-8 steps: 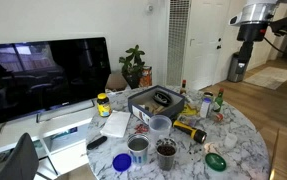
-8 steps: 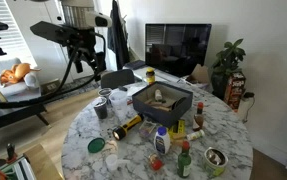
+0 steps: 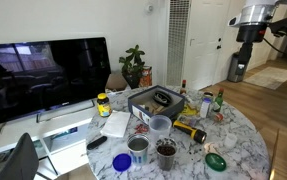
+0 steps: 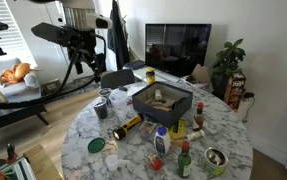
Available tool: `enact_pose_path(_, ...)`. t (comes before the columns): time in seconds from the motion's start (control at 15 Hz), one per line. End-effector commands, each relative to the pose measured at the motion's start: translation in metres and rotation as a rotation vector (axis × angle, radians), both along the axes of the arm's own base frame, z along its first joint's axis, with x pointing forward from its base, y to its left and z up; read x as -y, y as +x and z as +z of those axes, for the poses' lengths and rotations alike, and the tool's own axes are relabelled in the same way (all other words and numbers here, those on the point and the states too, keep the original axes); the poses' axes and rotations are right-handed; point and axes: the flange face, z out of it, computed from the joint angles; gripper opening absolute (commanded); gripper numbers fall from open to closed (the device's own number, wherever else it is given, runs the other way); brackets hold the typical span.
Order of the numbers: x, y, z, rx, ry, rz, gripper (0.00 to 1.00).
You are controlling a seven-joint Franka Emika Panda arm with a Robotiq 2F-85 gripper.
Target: Turn off the torch light
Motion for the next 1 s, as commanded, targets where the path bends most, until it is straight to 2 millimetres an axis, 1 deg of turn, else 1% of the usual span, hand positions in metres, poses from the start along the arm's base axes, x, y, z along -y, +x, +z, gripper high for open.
enact_pose_path(0.0, -0.012, 0.042, -0.051, -0.088, 0.033, 0.036, 1.0)
enact_pose_path(0.2, -0.015, 0.076, -0.093, -0.053, 0.018, 0.007, 1.0)
enact_pose_path(0.4, -0.014, 0.107, -0.141, -0.051, -0.014, -0.001, 1.0)
enact_pose_path(0.53, -0.012, 0.123, -0.17, -0.065, -0.036, -0.005, 1.0)
enact_pose_path(0.67, -0.012, 0.135, -0.194, -0.085, -0.045, 0.0, 1.0)
enact_pose_path(0.73, -0.013, 0.141, -0.202, -0.1, -0.031, 0.005, 1.0)
enact_pose_path(0.8, -0.014, 0.125, -0.183, -0.086, -0.05, -0.008, 1.0)
enact_pose_path(0.93, -0.015, 0.135, -0.199, -0.108, -0.05, -0.001, 1.0)
